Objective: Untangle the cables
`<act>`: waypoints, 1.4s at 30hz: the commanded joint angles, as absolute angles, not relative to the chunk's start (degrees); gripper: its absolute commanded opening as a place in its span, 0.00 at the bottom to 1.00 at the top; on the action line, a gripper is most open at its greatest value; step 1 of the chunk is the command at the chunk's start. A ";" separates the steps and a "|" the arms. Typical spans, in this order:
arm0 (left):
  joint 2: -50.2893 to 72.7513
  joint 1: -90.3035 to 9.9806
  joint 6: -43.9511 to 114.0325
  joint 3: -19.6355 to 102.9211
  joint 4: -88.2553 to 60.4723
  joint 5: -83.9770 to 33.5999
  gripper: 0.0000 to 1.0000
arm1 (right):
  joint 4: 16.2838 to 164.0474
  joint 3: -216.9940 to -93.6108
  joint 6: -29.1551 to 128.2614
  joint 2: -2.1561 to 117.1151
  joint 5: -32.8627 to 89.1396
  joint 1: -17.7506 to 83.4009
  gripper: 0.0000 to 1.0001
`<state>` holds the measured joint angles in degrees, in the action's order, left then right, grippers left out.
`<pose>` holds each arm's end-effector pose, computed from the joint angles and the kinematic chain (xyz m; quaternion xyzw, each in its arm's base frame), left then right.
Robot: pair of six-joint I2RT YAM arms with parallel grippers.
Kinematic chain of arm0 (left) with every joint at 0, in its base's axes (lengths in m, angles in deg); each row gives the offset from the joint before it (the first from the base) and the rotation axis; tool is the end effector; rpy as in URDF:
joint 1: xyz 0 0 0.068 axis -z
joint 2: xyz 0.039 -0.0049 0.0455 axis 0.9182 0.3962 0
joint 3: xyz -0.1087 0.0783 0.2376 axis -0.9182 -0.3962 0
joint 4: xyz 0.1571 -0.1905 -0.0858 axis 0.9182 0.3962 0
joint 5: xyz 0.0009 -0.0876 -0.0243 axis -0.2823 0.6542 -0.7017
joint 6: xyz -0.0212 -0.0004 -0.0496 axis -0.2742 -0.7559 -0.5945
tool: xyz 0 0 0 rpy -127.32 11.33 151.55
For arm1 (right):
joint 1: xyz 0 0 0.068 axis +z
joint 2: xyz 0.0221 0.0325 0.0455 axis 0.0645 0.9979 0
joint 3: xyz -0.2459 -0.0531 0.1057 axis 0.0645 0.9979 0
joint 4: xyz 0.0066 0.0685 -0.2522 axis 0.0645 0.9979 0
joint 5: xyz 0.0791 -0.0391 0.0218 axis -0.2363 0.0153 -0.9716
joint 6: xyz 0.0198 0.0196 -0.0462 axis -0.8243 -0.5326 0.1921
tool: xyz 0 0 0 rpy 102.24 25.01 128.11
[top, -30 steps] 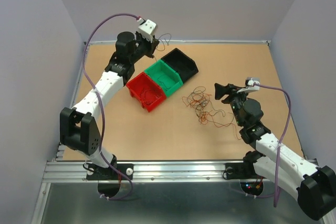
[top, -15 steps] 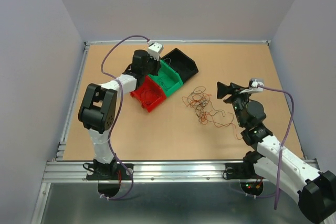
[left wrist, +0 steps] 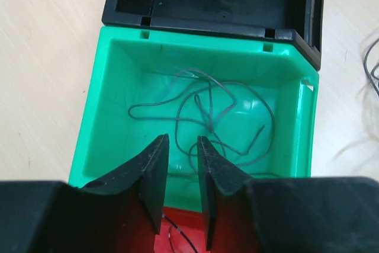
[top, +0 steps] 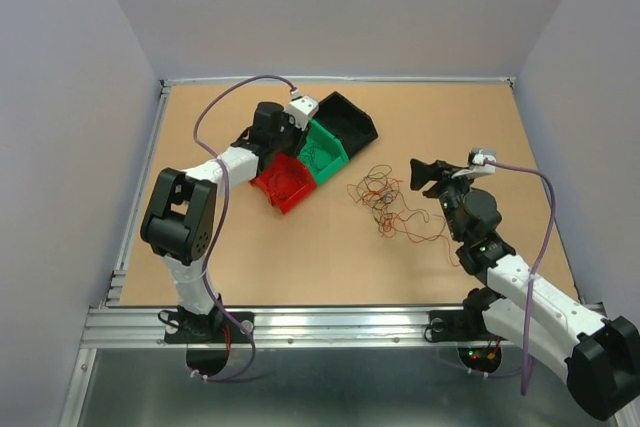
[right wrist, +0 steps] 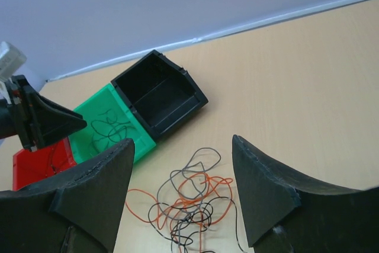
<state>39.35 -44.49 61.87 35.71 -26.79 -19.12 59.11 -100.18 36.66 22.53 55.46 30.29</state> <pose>0.3794 -0.1642 0.2283 0.3301 0.7581 -0.1368 0.5455 0.1762 0.0746 0.2611 0.0856 0.6730 0.1789 0.7125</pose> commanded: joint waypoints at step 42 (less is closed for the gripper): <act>27.14 -32.65 64.55 42.25 -19.25 -26.86 0.71 | 88.16 -125.02 33.16 54.00 50.98 30.15 0.78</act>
<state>29.30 -36.64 66.70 38.79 -14.86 -26.36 85.38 -120.01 32.99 51.95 50.70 30.29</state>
